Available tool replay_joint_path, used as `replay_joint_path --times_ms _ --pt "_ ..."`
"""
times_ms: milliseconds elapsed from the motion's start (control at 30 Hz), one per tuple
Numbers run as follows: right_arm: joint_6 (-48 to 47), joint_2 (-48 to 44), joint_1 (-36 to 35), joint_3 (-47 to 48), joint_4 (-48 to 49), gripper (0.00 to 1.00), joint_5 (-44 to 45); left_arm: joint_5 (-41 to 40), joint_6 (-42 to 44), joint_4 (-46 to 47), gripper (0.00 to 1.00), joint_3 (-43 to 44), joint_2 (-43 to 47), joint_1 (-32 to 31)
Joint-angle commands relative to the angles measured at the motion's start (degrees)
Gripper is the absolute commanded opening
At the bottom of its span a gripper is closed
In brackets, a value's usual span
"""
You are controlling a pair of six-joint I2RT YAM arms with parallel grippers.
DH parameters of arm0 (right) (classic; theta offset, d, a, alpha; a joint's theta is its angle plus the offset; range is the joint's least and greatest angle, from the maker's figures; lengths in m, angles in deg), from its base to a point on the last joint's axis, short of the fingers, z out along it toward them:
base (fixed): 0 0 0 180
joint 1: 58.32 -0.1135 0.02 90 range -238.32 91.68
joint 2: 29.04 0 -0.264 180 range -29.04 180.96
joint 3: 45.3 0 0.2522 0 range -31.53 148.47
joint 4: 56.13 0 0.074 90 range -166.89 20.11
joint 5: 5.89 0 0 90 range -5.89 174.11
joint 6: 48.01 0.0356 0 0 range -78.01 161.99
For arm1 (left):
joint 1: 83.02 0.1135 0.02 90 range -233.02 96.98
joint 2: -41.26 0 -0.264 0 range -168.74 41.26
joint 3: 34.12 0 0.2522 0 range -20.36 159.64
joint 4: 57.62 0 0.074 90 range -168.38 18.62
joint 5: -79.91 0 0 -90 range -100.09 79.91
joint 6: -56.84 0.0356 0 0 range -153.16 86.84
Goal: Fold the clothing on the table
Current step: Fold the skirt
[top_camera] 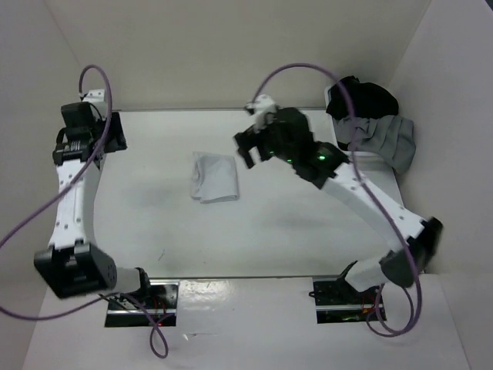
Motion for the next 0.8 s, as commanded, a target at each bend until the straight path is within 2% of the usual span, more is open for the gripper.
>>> replay_joint_path --times_ms 0,33,133,167,267,433,533,767 --pt "-2.14 -7.26 9.07 -13.29 4.16 0.99 12.21 3.01 2.83 -1.72 0.67 -5.69 11.14 -2.31" --pt "0.13 -8.58 13.97 -14.99 3.02 0.99 13.0 5.46 2.22 -0.94 0.74 -7.54 15.6 -2.31" --pt "3.75 -13.94 20.06 -19.66 -0.14 0.99 15.29 6.8 0.55 -0.23 0.84 -13.35 22.65 -2.31" --pt "5.76 -15.69 22.17 -20.89 -1.72 0.99 16.25 6.81 -0.06 -0.23 0.92 -14.58 24.24 -2.31" --pt "7.36 -24.74 22.89 -25.99 -2.26 0.99 20.74 6.29 -1.12 -0.23 1.0 -18.27 30.05 -1.69" --pt "6.49 -45.71 30.88 -33.37 -1.73 0.99 13.13 6.28 -1.12 2.31 1.0 -24.95 39.27 -0.55" --pt "5.96 -52.6 33.18 -35.58 -2.26 0.99 9.5 6.89 -1.12 3.03 1.0 -27.24 40.61 -0.02" --pt "5.96 -54.56 33.88 -36.11 -2.88 0.99 12.29 7.42 -0.08 2.94 1.0 -27.24 38.77 0.5"
